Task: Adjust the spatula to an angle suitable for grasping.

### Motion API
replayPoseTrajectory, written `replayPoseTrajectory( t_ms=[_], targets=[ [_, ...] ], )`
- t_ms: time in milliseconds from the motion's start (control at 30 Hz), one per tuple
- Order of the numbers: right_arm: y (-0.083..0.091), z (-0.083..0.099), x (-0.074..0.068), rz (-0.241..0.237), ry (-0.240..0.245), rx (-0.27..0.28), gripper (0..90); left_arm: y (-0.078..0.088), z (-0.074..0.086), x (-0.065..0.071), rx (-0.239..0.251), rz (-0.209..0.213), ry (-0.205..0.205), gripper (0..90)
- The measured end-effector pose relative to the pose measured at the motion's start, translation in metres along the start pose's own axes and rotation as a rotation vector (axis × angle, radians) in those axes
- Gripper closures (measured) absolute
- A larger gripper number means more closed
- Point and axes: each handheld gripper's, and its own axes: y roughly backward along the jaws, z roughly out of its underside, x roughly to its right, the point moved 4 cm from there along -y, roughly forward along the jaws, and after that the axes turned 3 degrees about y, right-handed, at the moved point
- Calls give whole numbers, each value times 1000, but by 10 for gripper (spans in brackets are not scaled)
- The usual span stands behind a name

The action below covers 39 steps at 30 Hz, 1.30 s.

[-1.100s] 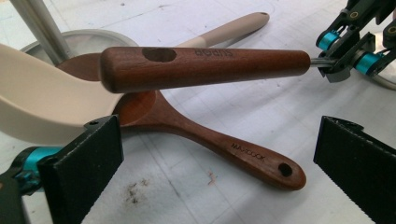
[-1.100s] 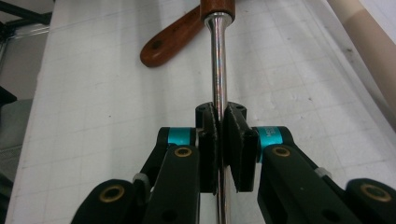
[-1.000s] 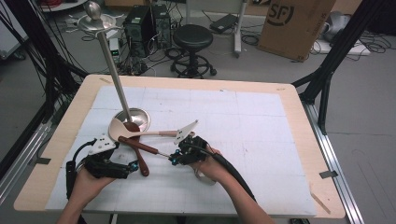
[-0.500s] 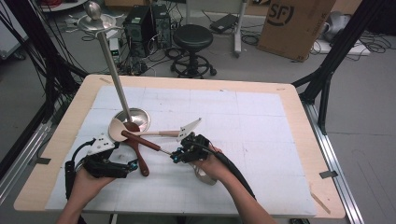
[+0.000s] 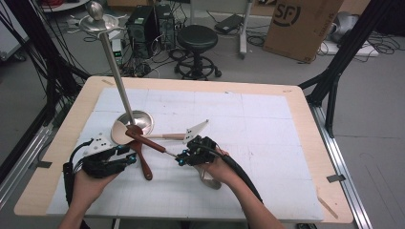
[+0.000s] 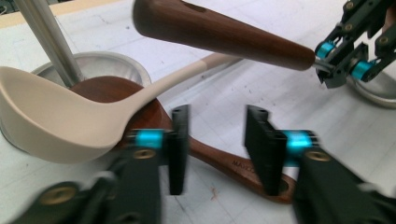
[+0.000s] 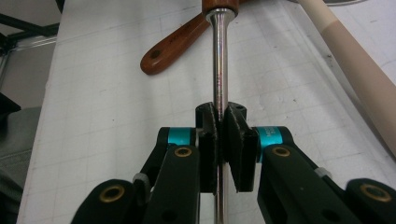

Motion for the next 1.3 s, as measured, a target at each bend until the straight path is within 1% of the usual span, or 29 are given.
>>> replayPoseTrajectory(
  t_ms=[67,133,167,200,233,433,500,567,600,700,767,800,867,967,1000,1067,1100,1200,1300],
  targets=[
    [1,0,-1,-4,5,3,836,0,-1,-1,7,-2,9,741],
    [1,-1,-1,-2,12,4,836,0,-3,-2,18,-5,19,821],
    [2,-1,-2,-8,7,1,836,-1,-4,-3,23,-6,28,855],
    [1,-1,-2,-9,16,7,836,-1,-5,-3,24,-7,31,878],
    [2,-2,-3,-8,17,10,836,-2,-6,-4,29,-6,39,888],
    [1,-4,-6,-25,20,10,836,-3,-10,-5,65,-14,62,896],
    [-1,-4,-7,-31,21,7,835,-3,-11,-4,77,-9,72,896],
    [-2,-4,-8,-36,16,2,835,-3,-11,-4,80,-9,71,896],
    [-2,-5,-7,-32,22,7,835,-3,-12,-5,80,-9,71,896],
    [-3,-6,-8,-48,9,8,834,-3,-12,-4,91,-5,77,896],
    [-3,-7,-8,-65,-5,5,833,-3,-13,-3,88,-6,69,896],
    [-4,-8,-7,-65,-4,4,831,-3,-13,-3,88,-7,65,896],
    [-5,-10,-6,-81,-13,7,829,-3,-13,-3,84,-11,59,896],
    [-8,-11,-3,-103,-45,17,821,-3,-13,-3,84,-9,60,896],
    [-9,-10,-3,-106,-55,16,814,-3,-13,-3,85,-8,60,896],
    [-10,-10,-2,-104,-55,20,811,-3,-13,-4,84,-6,58,896],
    [-10,-11,-2,-105,-68,19,810,-3,-13,-4,85,-6,58,896],
    [-12,-12,-1,-108,-76,24,816,-4,-13,-4,85,-5,59,896],
    [-13,-12,0,-119,-96,27,825,-3,-13,-4,88,-1,56,891]
  ],
)
